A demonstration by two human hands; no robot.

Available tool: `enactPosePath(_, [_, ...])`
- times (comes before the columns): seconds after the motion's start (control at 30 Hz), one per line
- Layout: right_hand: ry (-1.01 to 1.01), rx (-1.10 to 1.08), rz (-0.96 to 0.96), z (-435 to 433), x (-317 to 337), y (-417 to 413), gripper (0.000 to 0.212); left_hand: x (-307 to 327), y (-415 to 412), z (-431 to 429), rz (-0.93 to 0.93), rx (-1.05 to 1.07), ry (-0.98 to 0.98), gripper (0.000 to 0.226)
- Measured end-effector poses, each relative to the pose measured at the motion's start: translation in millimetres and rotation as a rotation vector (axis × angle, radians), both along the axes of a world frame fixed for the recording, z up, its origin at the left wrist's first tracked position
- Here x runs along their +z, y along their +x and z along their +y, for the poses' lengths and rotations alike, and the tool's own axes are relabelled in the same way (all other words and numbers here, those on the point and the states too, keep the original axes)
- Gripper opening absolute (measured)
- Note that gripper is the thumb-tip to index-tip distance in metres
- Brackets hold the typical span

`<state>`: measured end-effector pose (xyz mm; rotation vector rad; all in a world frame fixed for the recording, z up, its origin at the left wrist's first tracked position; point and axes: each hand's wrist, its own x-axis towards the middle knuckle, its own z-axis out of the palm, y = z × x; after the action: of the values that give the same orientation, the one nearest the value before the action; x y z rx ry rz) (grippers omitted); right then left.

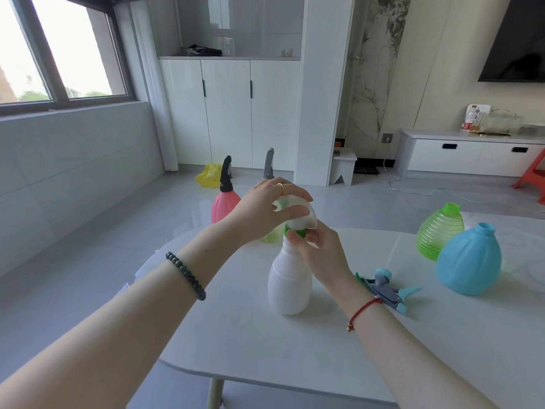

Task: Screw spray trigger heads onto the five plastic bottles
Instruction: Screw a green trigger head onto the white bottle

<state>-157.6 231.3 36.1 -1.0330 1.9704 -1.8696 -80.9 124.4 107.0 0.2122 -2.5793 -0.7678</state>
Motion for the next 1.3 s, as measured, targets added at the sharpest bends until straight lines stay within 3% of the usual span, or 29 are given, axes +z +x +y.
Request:
enactPosePath(0.1, [-0.003,-0.102,-0.022,-5.8,2.9,2.0,0.027,-0.1,-0.4,0.5,0.003,0.002,-0.007,0.020])
enactPosePath(0.2, [0.027,-0.014,-0.021,-5.8,2.7,3.2,0.031,-1.0,0.8,-2.5,0.015,-0.002,0.019,0.020])
enactPosePath(0.3, [0.049,0.133,-0.005,2.4,0.7,1.0,0.022,-1.9,0.0,-3.7,0.016,-0.012,0.022,0.020])
enactPosePath(0.4, [0.071,0.045,0.003,4.8,0.0,-2.7,0.015,-1.9,-1.9,-2.3,0.012,-0.018,0.019,0.019])
enactPosePath(0.57, [0.073,0.002,-0.062,2.7,2.6,-2.5,0.024,-1.4,-0.3,-4.2,0.023,-0.030,0.053,0.016])
enactPosePath(0.67, [0.123,0.064,-0.023,4.6,5.6,-1.0,0.015,-2.0,-2.1,-2.8,0.019,-0.013,0.020,0.020])
enactPosePath(0.83, [0.130,-0.038,-0.018,3.2,9.1,-0.5,0.004,-3.3,-0.7,-3.0,0.030,0.012,-0.008,0.021])
enactPosePath(1.07, [0.119,-0.065,-0.066,6.1,10.8,1.7,0.016,-6.5,1.6,3.8,0.072,0.050,0.017,0.024])
enactPosePath(1.2, [0.122,-0.035,-0.061,7.9,9.6,3.0,0.021,-12.4,3.2,7.8,0.151,0.129,0.008,0.045])
enactPosePath(1.3, [0.141,0.032,-0.054,11.3,11.3,-0.5,0.026,-41.9,14.0,7.9,0.333,0.266,0.282,0.063])
